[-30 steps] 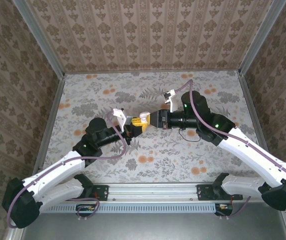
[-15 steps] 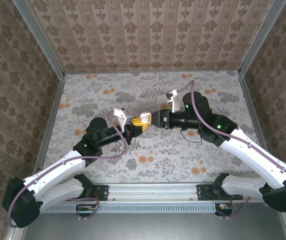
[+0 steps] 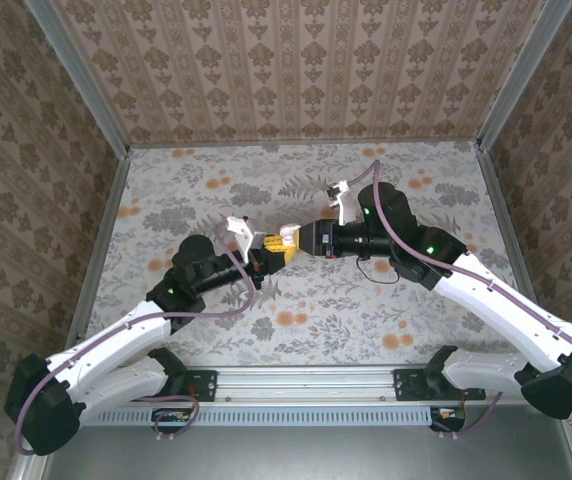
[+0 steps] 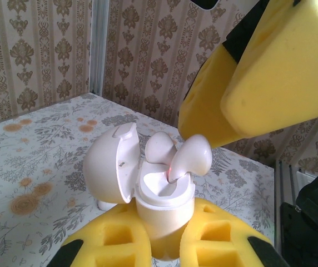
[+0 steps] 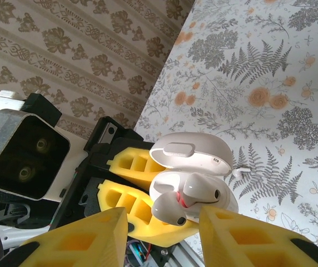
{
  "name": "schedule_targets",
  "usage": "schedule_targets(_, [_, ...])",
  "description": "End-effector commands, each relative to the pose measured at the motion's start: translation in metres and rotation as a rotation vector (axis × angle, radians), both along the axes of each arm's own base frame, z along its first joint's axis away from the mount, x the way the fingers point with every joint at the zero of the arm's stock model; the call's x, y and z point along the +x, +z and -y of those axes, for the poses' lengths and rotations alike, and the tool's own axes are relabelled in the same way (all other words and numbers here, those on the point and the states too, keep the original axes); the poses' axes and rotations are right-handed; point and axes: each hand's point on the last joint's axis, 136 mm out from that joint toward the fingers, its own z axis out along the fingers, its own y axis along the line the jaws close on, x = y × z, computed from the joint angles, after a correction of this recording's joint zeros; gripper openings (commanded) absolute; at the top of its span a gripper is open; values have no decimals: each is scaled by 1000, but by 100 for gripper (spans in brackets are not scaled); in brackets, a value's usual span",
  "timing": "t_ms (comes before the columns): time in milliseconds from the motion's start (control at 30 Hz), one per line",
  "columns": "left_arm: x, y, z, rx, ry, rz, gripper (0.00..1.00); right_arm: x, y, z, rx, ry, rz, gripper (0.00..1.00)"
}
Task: Insert the wireless bluetooth earbuds into the charging case
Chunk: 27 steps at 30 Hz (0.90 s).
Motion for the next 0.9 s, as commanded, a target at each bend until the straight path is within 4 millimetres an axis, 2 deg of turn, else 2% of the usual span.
schedule_targets(0, [-3, 20, 2, -47, -19, 32, 0, -4, 3, -6, 3, 40, 4, 39])
schedule_targets(867, [-2, 18, 2, -42, -14, 26, 0, -17, 3, -18, -26, 95, 1, 37])
